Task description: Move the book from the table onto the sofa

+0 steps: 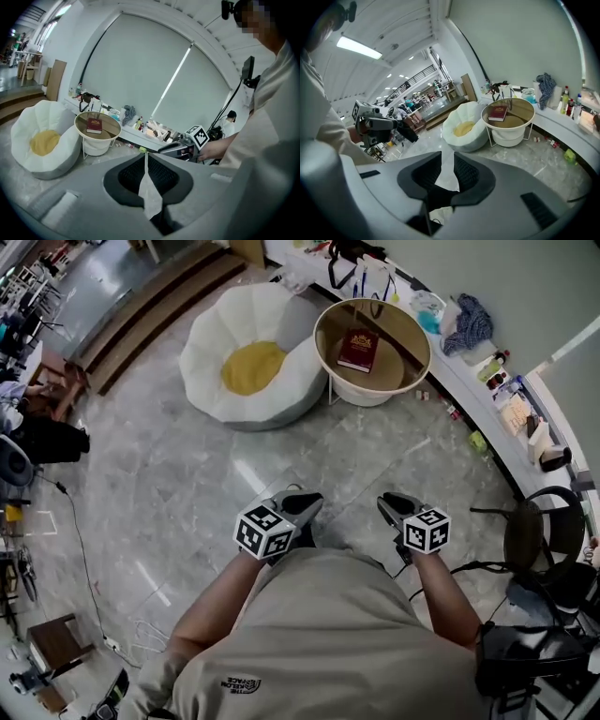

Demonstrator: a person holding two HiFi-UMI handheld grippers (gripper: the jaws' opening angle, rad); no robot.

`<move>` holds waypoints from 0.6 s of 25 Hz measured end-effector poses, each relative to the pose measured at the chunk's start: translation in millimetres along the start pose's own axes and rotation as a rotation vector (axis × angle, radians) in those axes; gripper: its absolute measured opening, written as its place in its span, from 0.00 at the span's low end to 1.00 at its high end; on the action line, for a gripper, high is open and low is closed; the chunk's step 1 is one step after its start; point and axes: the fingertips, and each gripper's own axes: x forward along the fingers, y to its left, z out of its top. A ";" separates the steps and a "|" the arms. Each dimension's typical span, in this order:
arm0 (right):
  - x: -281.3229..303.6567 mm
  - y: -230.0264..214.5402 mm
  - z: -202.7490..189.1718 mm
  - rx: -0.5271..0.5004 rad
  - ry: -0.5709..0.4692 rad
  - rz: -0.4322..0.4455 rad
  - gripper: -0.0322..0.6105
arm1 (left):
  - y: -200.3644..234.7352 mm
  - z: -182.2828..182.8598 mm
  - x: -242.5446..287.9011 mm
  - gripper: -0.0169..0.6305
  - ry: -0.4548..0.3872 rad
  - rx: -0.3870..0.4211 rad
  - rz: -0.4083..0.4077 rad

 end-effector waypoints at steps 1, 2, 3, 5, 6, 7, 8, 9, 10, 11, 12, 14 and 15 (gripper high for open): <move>9.0 -3.5 12.0 0.024 -0.009 -0.016 0.19 | 15.0 11.2 0.8 0.04 0.010 0.015 -0.018; 18.4 -6.3 24.2 0.050 -0.018 -0.029 0.19 | 29.6 22.8 0.5 0.04 0.022 0.034 -0.035; 28.4 -8.2 36.5 0.075 -0.028 -0.036 0.19 | 43.3 34.1 -1.1 0.04 0.032 0.051 -0.051; 50.2 -11.6 61.3 0.124 -0.056 -0.040 0.19 | 69.3 54.8 -6.3 0.04 0.052 0.082 -0.085; 62.2 -14.7 73.6 0.146 -0.073 -0.042 0.19 | 82.5 63.6 -8.8 0.04 0.062 0.095 -0.101; 74.8 -18.7 84.9 0.168 -0.088 -0.048 0.19 | 96.2 71.0 -11.4 0.04 0.073 0.105 -0.116; 87.4 -22.9 94.8 0.190 -0.099 -0.058 0.19 | 110.1 77.0 -14.4 0.04 0.084 0.110 -0.128; 99.7 -26.7 103.6 0.211 -0.107 -0.068 0.19 | 124.2 81.9 -17.8 0.04 0.094 0.111 -0.138; 111.2 -30.0 111.8 0.231 -0.113 -0.077 0.19 | 138.2 86.2 -21.1 0.04 0.102 0.110 -0.143; 121.5 -33.2 119.1 0.249 -0.114 -0.084 0.19 | 151.4 90.2 -24.0 0.04 0.107 0.108 -0.144; 130.4 -36.9 125.2 0.266 -0.111 -0.090 0.19 | 163.4 93.8 -26.0 0.04 0.108 0.104 -0.142; 145.9 -46.6 133.8 0.299 -0.101 -0.097 0.19 | 184.2 100.9 -28.0 0.04 0.098 0.083 -0.135; 153.3 -52.7 137.5 0.316 -0.097 -0.100 0.19 | 194.0 104.7 -28.1 0.04 0.091 0.069 -0.130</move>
